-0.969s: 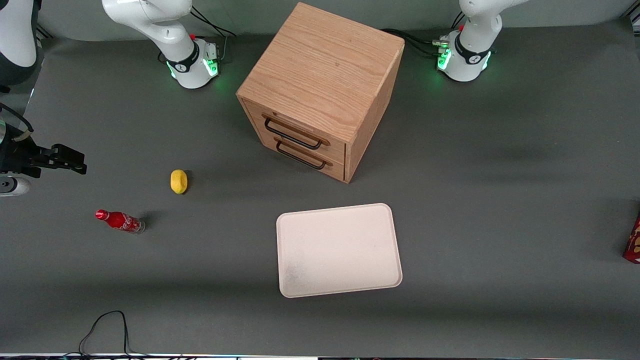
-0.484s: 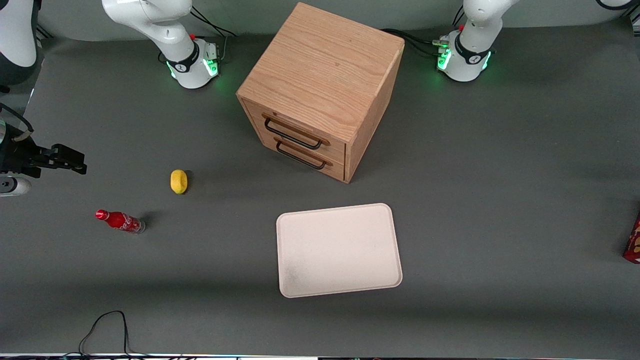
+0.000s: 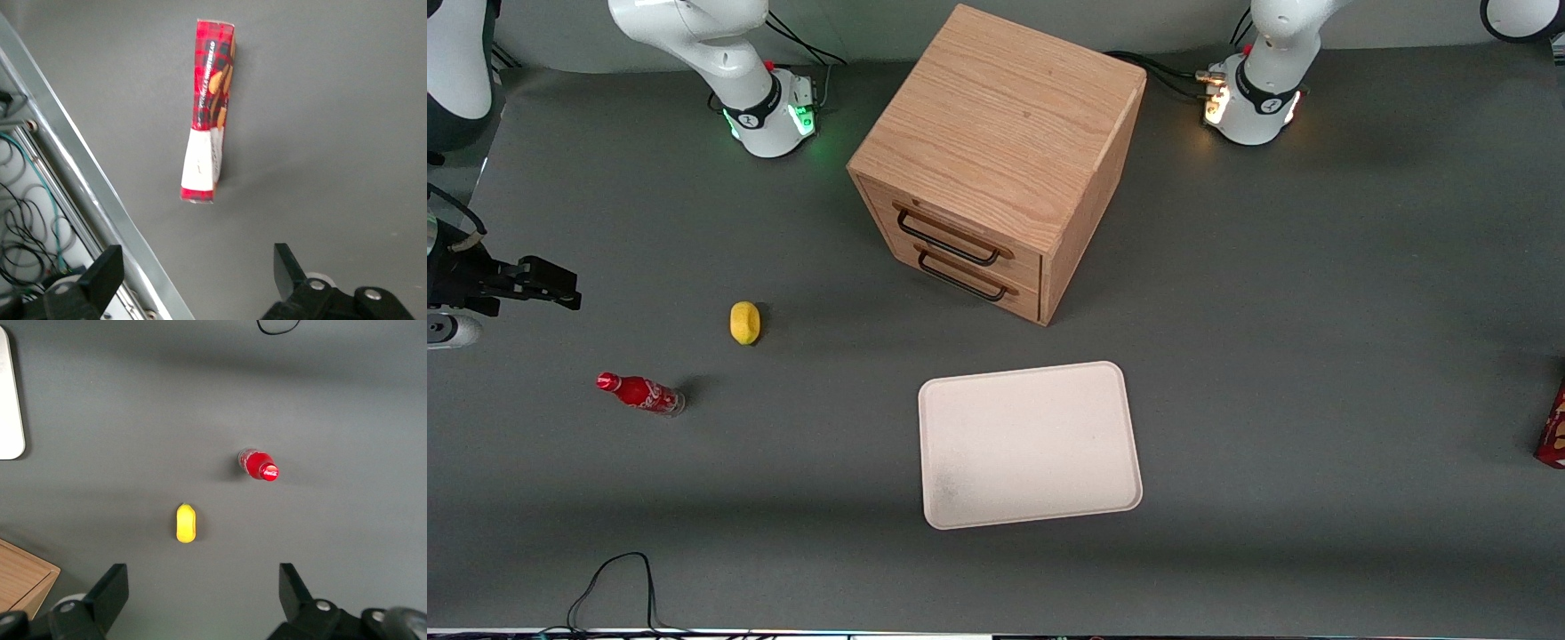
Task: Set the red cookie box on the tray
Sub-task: 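Lower the open left gripper around the red cookie box, then close the left gripper on the cookie box and lift it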
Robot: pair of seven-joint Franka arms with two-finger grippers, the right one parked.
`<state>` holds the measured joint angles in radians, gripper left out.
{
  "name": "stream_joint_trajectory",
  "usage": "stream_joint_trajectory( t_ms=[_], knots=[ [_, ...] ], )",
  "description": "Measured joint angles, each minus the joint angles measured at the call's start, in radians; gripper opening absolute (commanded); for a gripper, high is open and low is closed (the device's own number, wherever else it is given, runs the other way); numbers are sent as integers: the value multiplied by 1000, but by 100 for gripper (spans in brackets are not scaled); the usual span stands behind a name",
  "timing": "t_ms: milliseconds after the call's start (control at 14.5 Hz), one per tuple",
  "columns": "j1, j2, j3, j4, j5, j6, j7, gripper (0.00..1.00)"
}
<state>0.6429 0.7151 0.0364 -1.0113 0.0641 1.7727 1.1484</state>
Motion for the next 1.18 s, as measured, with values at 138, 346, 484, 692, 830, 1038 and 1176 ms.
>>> stream_joint_trajectory(
  t_ms=[138, 346, 484, 692, 830, 1038, 1176],
  knots=[
    [-7, 44, -4, 0, 0, 63, 40, 100],
    [-30, 119, -17, -1, 0, 161, 58, 100],
    [-37, 167, -21, -3, 0, 214, 58, 100],
    [-37, 214, -22, -21, -1, 280, 59, 100],
    [-37, 227, -30, -43, -1, 334, 60, 100],
    [-38, 241, -42, -59, -1, 367, 60, 99],
    [-37, 242, -42, -63, -1, 367, 61, 99]
  ],
)
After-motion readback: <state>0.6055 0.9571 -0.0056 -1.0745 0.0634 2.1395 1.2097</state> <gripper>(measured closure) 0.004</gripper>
